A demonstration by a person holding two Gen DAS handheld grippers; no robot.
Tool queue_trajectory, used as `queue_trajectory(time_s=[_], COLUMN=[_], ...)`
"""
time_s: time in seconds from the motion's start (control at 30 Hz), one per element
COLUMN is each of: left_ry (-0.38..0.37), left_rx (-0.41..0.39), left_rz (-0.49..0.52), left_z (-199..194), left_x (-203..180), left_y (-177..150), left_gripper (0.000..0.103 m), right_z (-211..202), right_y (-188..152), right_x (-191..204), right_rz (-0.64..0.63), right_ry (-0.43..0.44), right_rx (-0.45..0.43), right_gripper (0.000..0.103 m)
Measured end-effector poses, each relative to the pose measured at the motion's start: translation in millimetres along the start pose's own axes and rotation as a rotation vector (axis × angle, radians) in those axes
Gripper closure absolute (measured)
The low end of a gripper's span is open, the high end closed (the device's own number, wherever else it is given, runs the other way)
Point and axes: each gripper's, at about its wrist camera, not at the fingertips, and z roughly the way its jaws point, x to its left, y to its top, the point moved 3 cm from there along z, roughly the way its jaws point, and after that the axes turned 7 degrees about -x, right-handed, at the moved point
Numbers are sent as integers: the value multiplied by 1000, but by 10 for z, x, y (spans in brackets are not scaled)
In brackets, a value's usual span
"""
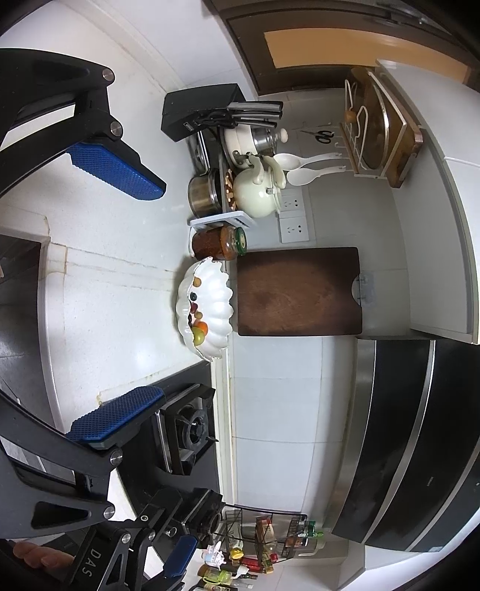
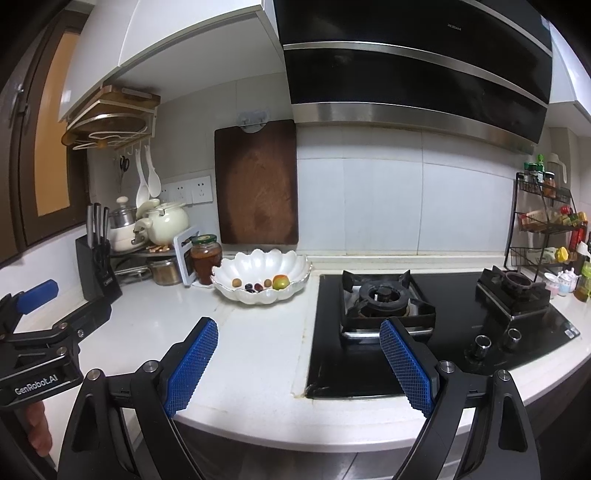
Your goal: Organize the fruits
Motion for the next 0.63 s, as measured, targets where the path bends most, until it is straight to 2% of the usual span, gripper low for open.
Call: queue_trajectory(time_s=[0.63], left_ry=[8], left_rx=[-9], left_rz=[-1], left_z=[-98], left_x=[-6], left_y=[0], left_gripper=[0], right_z=[-55], right_y=[8], right_x=[-35], right_rz=[4], right_ry=[4], right_rx=[-4], right_gripper=[12])
